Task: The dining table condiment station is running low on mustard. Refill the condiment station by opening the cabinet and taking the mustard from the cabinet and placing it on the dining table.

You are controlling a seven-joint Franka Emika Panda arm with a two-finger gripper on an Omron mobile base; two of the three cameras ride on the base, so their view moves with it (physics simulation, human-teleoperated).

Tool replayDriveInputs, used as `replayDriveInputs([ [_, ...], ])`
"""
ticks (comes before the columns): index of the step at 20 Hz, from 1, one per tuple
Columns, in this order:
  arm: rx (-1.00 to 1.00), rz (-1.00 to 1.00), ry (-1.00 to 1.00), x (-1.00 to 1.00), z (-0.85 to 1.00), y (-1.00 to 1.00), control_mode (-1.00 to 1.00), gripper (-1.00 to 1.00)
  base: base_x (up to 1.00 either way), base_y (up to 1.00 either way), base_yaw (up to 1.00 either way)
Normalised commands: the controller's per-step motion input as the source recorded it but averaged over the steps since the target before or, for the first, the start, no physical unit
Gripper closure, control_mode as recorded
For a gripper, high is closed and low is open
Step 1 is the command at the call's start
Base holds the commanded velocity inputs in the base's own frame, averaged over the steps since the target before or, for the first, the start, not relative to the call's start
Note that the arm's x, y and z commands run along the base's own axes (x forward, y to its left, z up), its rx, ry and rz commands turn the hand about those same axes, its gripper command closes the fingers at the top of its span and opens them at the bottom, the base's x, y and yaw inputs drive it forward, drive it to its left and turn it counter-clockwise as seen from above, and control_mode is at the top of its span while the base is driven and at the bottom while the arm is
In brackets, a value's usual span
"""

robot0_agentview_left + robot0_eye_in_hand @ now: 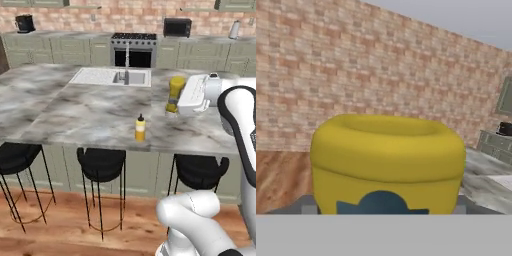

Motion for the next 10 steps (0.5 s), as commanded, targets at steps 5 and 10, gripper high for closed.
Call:
replayDriveInputs([
  [5, 0.00, 0.00, 0.00, 0.00, 0.00, 0.00, 1.00, 1.00, 0.82, 0.44, -0.43],
  [10, 0.00, 0.00, 0.00, 0.00, 0.00, 0.00, 1.00, 1.00, 0.73, 0.11, -0.36],
])
